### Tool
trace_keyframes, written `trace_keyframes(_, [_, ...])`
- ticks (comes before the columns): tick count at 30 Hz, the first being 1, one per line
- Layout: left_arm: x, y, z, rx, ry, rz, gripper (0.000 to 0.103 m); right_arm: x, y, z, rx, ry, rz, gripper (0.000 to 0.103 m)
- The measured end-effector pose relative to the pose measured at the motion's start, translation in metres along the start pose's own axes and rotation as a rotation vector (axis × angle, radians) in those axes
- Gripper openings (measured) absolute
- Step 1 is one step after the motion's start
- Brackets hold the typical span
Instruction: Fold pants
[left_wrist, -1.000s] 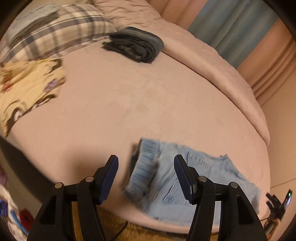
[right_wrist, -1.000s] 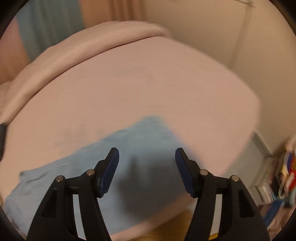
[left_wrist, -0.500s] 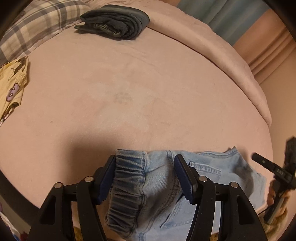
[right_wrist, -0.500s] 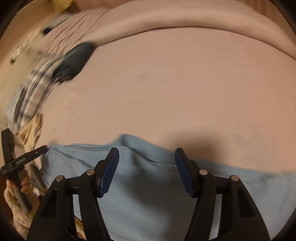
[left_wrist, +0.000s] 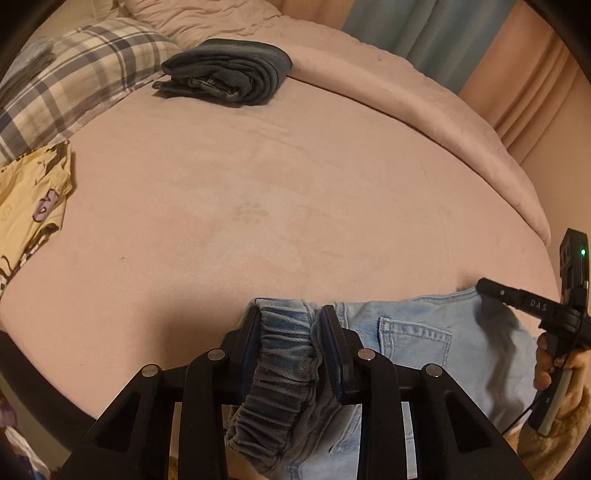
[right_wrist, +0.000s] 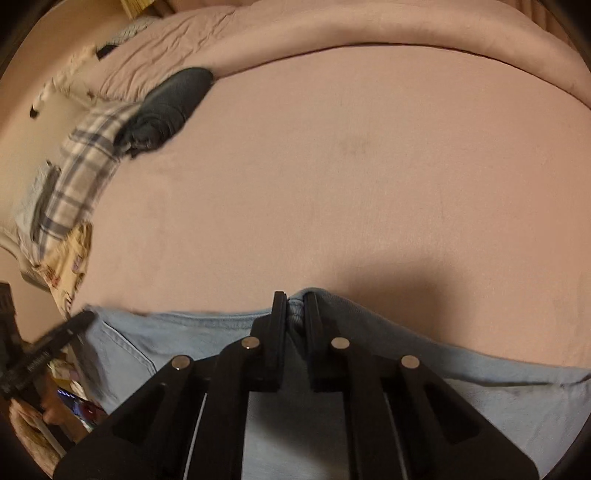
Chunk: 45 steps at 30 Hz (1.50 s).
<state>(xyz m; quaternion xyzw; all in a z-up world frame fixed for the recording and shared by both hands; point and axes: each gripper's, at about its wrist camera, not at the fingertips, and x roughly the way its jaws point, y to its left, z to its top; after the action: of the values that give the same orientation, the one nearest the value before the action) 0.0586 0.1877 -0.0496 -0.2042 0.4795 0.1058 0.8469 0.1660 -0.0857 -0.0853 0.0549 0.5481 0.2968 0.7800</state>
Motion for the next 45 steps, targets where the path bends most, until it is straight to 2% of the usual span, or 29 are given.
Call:
trace_keyframes(8, [0.002,-0.005,-0.001,0.040,-0.015,0.041,0.031,0.033,0.001,0.008,0.051,-0.012,-0.059,0.007])
trace_keyframes(14, [0.007,-0.008,-0.004,0.066,-0.013,0.082,0.032,0.043,0.002,0.009,-0.025,0.004,-0.156,0.007])
trace_keyframes(21, [0.004,-0.011,-0.011,0.071,-0.026,0.105,0.034,0.043,-0.009,0.010,-0.012,0.002,-0.153,0.007])
trace_keyframes(25, [-0.002,-0.009,-0.009,0.053,-0.027,0.078,0.034,0.045,-0.001,0.010,-0.044,-0.001,-0.181,0.008])
trace_keyframes(29, [-0.018,-0.003,0.001,0.007,-0.022,0.002,0.034,0.032,0.002,0.014,-0.090,0.025,-0.149,0.013])
trace_keyframes(32, [-0.021,-0.005,0.003,0.022,-0.037,0.019,0.034,0.015,-0.001,0.016,-0.095,0.023,-0.101,0.018])
trace_keyframes(34, [-0.018,-0.006,0.004,0.024,-0.025,0.017,0.043,0.008,-0.005,0.016,-0.100,0.033,-0.079,0.031])
trace_keyframes(35, [-0.017,-0.007,0.003,0.024,-0.022,0.014,0.047,0.007,-0.007,0.015,-0.102,0.038,-0.070,0.041])
trace_keyframes(36, [-0.015,-0.009,0.002,0.034,-0.015,0.015,0.056,0.007,-0.010,0.014,-0.108,0.048,-0.065,0.046])
trace_keyframes(37, [-0.012,-0.012,0.000,0.054,-0.008,0.025,0.062,0.008,-0.011,0.012,-0.112,0.057,-0.067,0.047])
trace_keyframes(39, [-0.007,-0.017,-0.004,0.086,0.003,0.047,0.064,0.014,-0.016,0.010,-0.108,0.085,-0.073,0.048])
trace_keyframes(41, [0.002,-0.016,-0.007,0.083,0.022,0.052,0.064,0.022,-0.019,0.004,-0.108,0.118,-0.065,0.046])
trace_keyframes(42, [0.006,-0.014,-0.008,0.069,0.032,0.043,0.062,0.026,-0.018,0.000,-0.120,0.128,-0.062,0.040])
trace_keyframes(43, [0.011,-0.011,-0.008,0.054,0.044,0.025,0.055,0.028,-0.015,-0.003,-0.139,0.123,-0.067,0.035])
trace_keyframes(44, [0.012,-0.009,-0.010,0.039,0.052,0.019,0.054,0.029,-0.010,-0.004,-0.158,0.109,-0.072,0.018])
trace_keyframes(45, [0.012,-0.008,-0.010,0.031,0.050,0.021,0.052,0.028,-0.007,-0.007,-0.167,0.093,-0.074,0.013])
